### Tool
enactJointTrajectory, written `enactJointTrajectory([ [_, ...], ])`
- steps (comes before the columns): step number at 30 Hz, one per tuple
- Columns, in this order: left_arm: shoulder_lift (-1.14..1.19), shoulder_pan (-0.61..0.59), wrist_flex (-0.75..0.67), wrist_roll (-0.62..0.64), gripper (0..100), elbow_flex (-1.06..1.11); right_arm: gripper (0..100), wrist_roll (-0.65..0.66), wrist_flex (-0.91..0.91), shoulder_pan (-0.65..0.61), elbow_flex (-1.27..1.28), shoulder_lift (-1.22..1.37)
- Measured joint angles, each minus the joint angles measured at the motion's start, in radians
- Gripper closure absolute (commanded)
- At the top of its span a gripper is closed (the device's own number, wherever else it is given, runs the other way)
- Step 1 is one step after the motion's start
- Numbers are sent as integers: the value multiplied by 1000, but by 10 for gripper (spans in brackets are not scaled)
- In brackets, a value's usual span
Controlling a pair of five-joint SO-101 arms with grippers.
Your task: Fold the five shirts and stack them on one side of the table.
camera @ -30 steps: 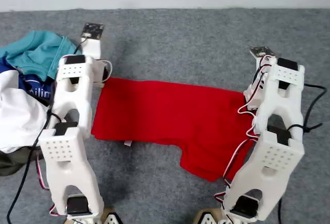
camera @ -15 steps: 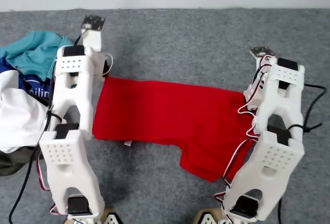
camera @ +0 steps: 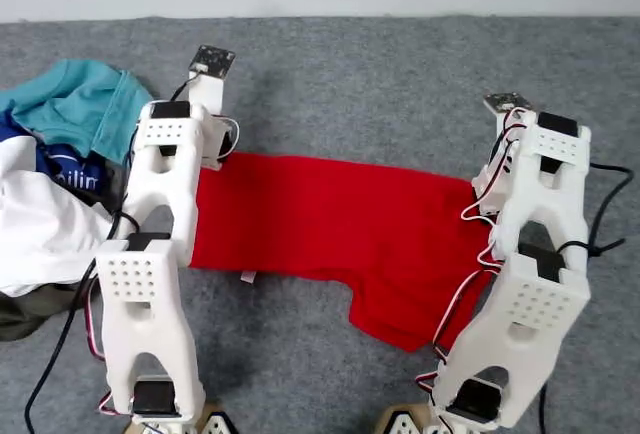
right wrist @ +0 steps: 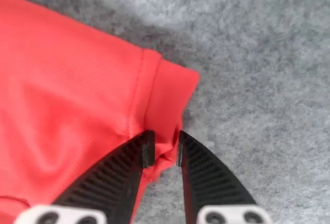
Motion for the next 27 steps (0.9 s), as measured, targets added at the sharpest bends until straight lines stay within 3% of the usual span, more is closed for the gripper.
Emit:
enactJointTrajectory([
  [17, 12, -84, 12, -29, 938, -43, 916, 0, 9, 0, 0, 0],
  [27, 15, -46, 361, -34, 938, -437, 913, 0, 81, 2, -2, -285],
])
